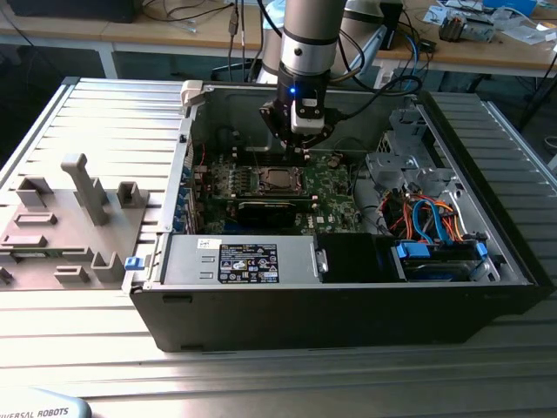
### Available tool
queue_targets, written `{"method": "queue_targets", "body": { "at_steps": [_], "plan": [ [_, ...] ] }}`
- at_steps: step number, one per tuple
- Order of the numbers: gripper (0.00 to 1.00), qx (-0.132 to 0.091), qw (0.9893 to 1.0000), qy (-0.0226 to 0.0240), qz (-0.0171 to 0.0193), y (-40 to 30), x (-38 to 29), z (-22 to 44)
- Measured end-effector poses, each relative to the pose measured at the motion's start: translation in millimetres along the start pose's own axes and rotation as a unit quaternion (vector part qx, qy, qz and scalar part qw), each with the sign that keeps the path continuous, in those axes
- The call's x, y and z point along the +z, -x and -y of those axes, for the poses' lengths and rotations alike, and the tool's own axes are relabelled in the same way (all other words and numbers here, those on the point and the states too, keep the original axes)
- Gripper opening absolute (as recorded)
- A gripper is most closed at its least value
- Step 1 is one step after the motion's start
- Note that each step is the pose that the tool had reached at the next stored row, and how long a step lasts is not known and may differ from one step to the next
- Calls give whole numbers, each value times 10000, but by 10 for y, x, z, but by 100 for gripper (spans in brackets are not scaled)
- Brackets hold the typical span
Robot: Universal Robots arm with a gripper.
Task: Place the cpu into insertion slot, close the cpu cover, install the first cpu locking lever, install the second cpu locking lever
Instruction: 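Install the first cpu locking lever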
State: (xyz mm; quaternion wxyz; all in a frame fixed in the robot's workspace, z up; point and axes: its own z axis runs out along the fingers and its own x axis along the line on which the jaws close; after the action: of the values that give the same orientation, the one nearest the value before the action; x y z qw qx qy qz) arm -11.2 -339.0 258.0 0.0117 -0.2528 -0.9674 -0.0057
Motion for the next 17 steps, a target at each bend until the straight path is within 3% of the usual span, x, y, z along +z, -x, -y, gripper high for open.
{"method": "queue_targets", "body": {
  "at_steps": [17],
  "plan": [
    [11, -165, 9999, -4, -1, 0, 0, 0]
  ]
}}
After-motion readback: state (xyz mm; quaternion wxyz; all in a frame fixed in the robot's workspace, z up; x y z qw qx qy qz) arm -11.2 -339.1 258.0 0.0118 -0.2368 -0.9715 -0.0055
